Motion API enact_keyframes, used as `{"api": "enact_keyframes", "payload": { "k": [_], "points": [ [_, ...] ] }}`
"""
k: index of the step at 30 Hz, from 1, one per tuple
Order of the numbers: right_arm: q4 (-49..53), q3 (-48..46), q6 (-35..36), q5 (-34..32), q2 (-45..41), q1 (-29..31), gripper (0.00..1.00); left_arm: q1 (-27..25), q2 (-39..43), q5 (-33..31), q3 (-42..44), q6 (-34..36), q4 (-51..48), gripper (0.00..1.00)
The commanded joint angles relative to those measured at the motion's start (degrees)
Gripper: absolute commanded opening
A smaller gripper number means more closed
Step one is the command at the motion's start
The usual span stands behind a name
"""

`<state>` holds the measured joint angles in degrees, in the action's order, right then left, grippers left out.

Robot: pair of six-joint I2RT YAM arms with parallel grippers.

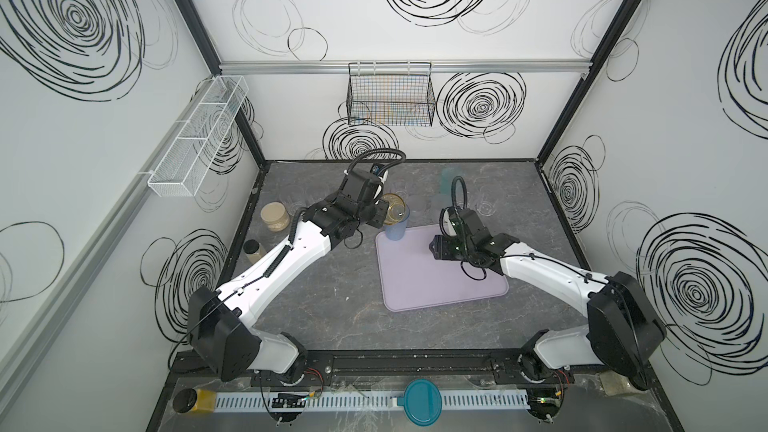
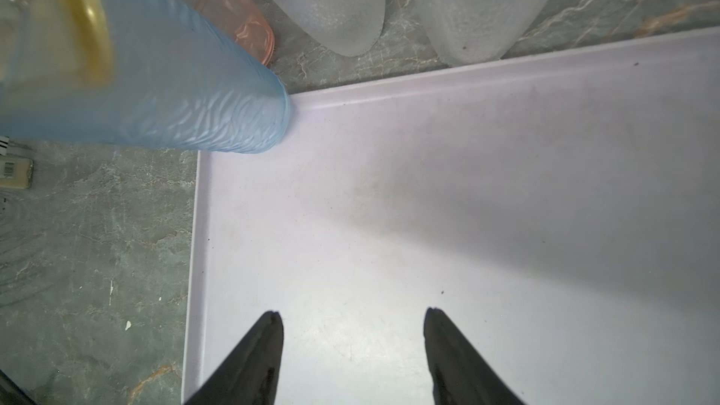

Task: Place the glasses into the tray
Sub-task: 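Carry the yellow glass with the left gripper toward the lavender tray, then reach the right gripper down to the blue glass lying on the tray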

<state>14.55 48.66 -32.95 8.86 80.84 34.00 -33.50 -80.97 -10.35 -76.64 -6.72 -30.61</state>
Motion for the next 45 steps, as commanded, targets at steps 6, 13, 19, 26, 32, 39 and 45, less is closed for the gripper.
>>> {"api": "enact_keyframes", "payload": {
  "k": [6, 13, 19, 26, 32, 39, 45],
  "points": [
    [-1.35, -0.87, 0.17, -0.23, -0.37, 0.19, 0.63, -0.25, -0.58, -0.9, -5.79, 1.26, 2.48, 0.0],
    [-0.69, 1.5, 0.34, -0.21, -0.55, -0.22, 0.62, -0.23, -1.38, -0.75, -4.58, 1.54, 3.17, 0.0],
    [-2.72, 5.51, 0.73, 6.66, -0.62, -0.85, 0.64, 0.26, -1.19, 0.02, -1.98, 1.09, 4.05, 0.0],
    [1.82, -2.22, 6.38, -0.21, -6.66, 7.56, 0.69, 4.29, 6.53, 2.08, 3.42, 0.12, 4.69, 0.0],
    [-6.67, -11.16, 9.91, -8.3, -13.91, 17.49, 0.78, 9.01, 11.59, 4.79, 12.78, -3.17, 8.91, 0.0],
    [-16.68, -17.7, 11.12, -18.08, -13.19, 27.89, 0.78, 11.19, 15.85, 5.31, 20.72, -6.4, 13.56, 0.0],
    [-23.08, -15.9, 10.99, -23.33, -5.07, 32.49, 0.79, 11.05, 17.89, 4.93, 27.63, -9.64, 16.85, 0.0]
  ]
}}
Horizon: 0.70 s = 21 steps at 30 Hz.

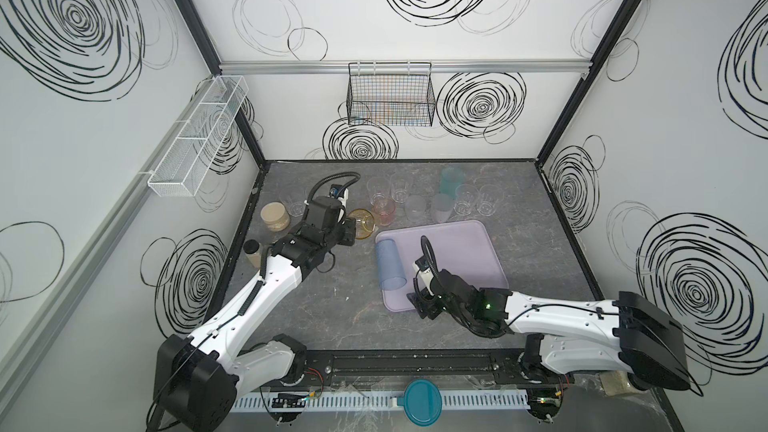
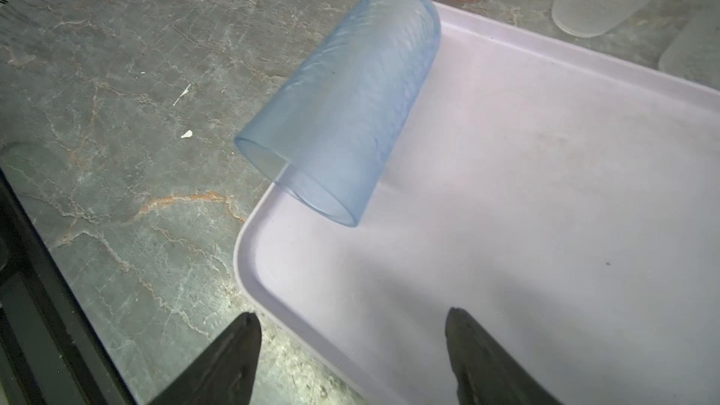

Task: Place the glasses into the tray
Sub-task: 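Reach the right gripper down to the blue glass lying on the tray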

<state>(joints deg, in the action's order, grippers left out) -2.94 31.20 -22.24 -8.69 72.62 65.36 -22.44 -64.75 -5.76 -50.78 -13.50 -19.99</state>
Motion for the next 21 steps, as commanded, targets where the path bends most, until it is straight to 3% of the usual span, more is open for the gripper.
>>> {"api": "enact_keyframes", "payload": {
  "k": [1, 13, 18, 21],
  "points": [
    [-5.36, 2.79, -0.72, -7.21, 4.81, 1.17, 0.79, -0.07, 1.93, 0.34, 2.21, -3.12, 6.36, 0.0],
    [-20.01, 3.63, 3.77, -11.47, 16.22, -2.53, 0.67, 0.02, 2.04, 0.13, 2.53, -2.35, 6.17, 0.0],
    [-25.4, 2.36, 4.92, -14.77, 18.12, -1.97, 0.59, 0.15, 1.84, 0.33, 1.45, -2.51, 6.1, 0.0],
    [-28.96, 1.25, 4.41, -16.12, 17.67, -1.69, 0.48, -0.02, 1.62, 0.66, 0.62, -2.69, 6.01, 0.0]
  ]
}}
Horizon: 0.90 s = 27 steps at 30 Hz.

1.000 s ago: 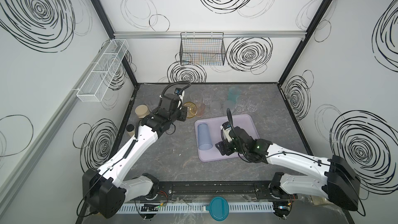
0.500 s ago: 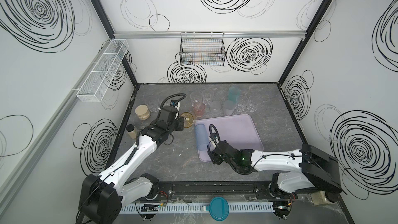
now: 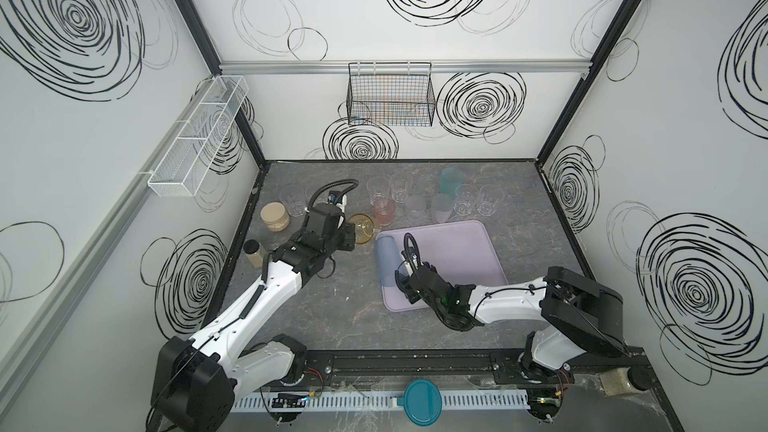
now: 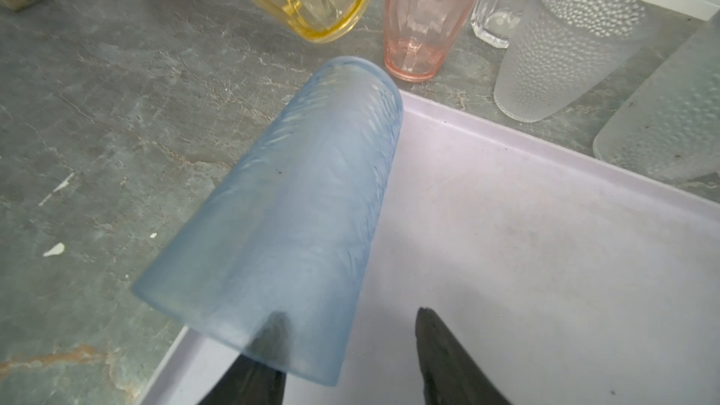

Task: Place the glasses into the tray

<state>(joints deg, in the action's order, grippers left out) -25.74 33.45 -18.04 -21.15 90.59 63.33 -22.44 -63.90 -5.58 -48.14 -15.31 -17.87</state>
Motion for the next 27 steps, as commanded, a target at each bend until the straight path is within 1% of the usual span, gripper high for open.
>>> {"api": "enact_keyframes", "payload": {
  "k": [1, 3, 6, 9, 10, 12, 18, 22, 24, 27],
  "points": [
    [-6.79, -1.17, 0.06, -4.43, -0.39, 0.51, 0.43, 0.01, 0.76, 0.4, -2.19, -0.85, 3.77, 0.0],
    [-7.01, -1.41, -0.33, -5.58, -0.82, 0.65, 0.36, 0.11, 0.97, 0.05, -2.68, -0.49, 3.29, 0.0],
    [-5.88, -1.31, -0.55, -5.33, -2.48, 0.65, 0.27, 0.56, 1.44, 0.01, -3.91, -0.14, 2.42, 0.0],
    [-0.73, 1.3, -1.15, -5.14, -4.06, 0.1, 0.22, 1.06, 1.66, 0.05, -5.78, 0.3, 1.64, 0.0],
    [3.0, 3.31, -2.11, -4.95, -4.43, -0.36, 0.2, 1.01, 1.66, -0.58, -6.58, 0.57, 1.17, 0.0],
    [9.38, 6.6, -3.22, -3.5, -5.72, -1.21, 0.18, 1.04, 1.65, -1.35, -7.82, 1.16, 0.1, 0.0],
    [25.36, 13.85, -6.65, 6.86, -10.39, -6.2, 0.14, 2.48, 2.09, -2.15, -11.36, 2.7, -1.5, 0.0],
    [39.21, 21.65, -7.68, 14.25, -11.24, -9.83, 0.11, 4.32, 2.23, -3.12, -13.55, 3.67, -2.09, 0.0],
    [45.16, 26.19, -7.97, 16.21, -10.71, -11.19, 0.1, 4.92, 2.59, -2.58, -13.41, 3.02, -1.41, 0.0],
    [49.67, 29.85, -7.36, 16.12, -9.2, -11.7, 0.11, 5.51, 2.99, -1.06, -11.41, 1.48, 1.42, 0.0]
  ]
}}
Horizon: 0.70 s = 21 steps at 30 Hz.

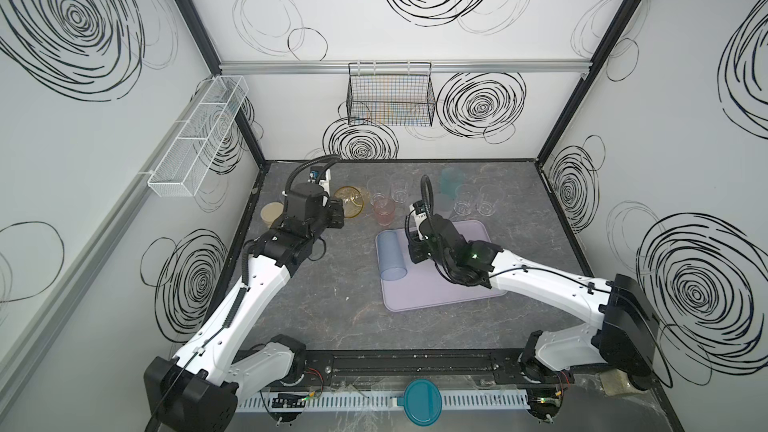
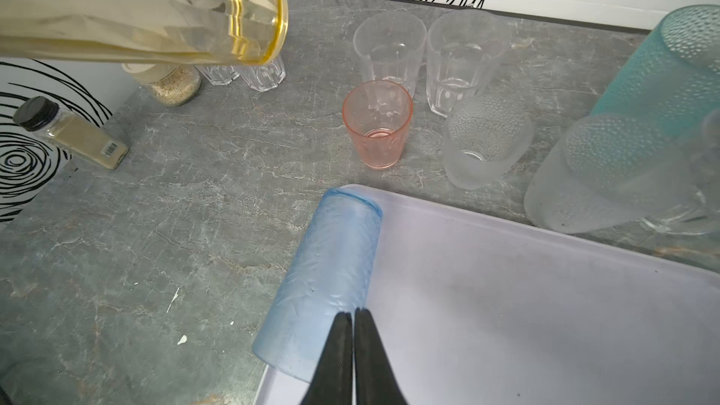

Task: Place the glasses into the tray

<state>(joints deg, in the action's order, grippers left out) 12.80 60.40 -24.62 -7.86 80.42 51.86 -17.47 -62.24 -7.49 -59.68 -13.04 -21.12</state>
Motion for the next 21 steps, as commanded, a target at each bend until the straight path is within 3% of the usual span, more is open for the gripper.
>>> {"api": "enact_keyframes", "payload": {
  "k": [1, 4, 6, 8, 10, 15, 21],
  "points": [
    [11.18, 2.98, -0.3, 4.02, 1.45, -0.21, 0.15, 0.82, 1.25, 1.26, 0.64, -1.13, 5.39, 0.0],
    [5.05, -2.72, 1.05, 5.13, 1.23, 1.13, 0.25, 1.82, 0.05, 3.27, 1.36, -1.84, 5.92, 0.0],
    [-7.19, -13.53, 3.09, 3.61, -2.99, 3.16, 0.33, 1.93, -0.68, 3.83, 2.23, -2.07, 6.38, 0.0],
    [-21.47, -24.41, 5.89, 3.88, -7.27, 3.41, 0.51, 1.93, -1.25, 4.21, 3.3, -2.77, 6.95, 0.0],
    [-31.72, -31.31, 7.01, 2.64, -10.12, 3.22, 0.59, 1.54, -1.74, 4.57, 4.18, -3.39, 7.45, 0.0],
    [-35.59, -33.78, 9.64, 2.2, -9.62, 5.22, 0.69, 1.07, -2.43, 3.71, 5.86, -4.53, 8.67, 0.0],
    [-35.22, -31.37, 10.51, -0.21, -2.23, 8.01, 0.71, 0.34, -2.99, 2.74, 5.64, -5.07, 8.96, 0.0]
  ]
}}
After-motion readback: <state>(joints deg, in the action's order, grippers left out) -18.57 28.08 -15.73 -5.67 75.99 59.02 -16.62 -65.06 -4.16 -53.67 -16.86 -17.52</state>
